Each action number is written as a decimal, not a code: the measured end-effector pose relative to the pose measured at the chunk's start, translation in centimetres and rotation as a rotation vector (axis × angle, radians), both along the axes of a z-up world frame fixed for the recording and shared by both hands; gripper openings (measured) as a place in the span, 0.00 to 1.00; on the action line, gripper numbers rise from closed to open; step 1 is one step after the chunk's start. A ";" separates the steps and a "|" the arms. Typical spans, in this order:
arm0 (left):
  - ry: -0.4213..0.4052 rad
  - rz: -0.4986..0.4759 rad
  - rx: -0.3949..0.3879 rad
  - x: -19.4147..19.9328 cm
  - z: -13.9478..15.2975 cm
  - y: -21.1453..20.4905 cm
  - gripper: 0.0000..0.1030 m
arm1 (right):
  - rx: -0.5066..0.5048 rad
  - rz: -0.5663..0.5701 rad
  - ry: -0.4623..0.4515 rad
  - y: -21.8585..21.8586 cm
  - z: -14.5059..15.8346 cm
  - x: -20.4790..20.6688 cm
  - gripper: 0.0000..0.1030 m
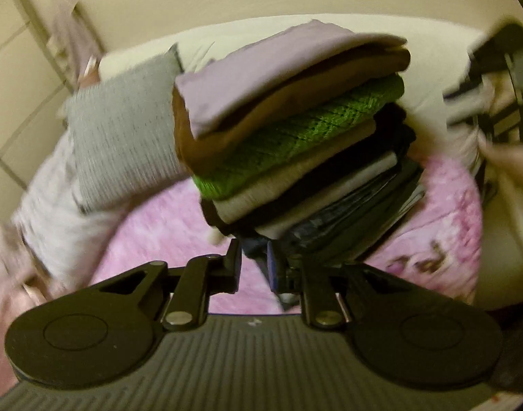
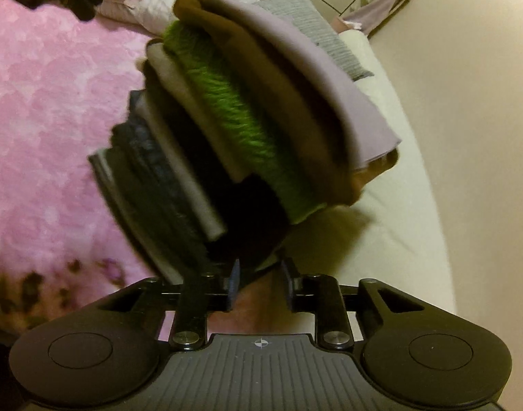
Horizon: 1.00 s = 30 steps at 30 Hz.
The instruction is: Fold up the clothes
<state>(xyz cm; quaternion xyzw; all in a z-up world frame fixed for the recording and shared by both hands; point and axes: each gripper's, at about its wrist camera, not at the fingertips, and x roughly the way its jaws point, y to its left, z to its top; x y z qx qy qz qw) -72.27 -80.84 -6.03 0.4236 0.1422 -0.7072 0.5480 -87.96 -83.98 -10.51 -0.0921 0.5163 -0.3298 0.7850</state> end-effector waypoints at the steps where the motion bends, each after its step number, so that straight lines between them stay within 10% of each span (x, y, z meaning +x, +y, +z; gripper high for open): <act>1: 0.023 0.026 0.015 -0.1 0.0 0.2 0.18 | 0.027 -0.008 -0.015 0.3 0.0 0.1 0.26; 19: 0.315 0.230 -0.009 4.5 4.1 7.5 0.85 | 0.227 -0.447 -0.452 8.1 5.6 0.5 0.63; 30: 0.368 0.277 0.027 6.7 4.6 16.8 0.99 | 0.266 -0.628 -0.545 17.5 7.8 1.2 0.74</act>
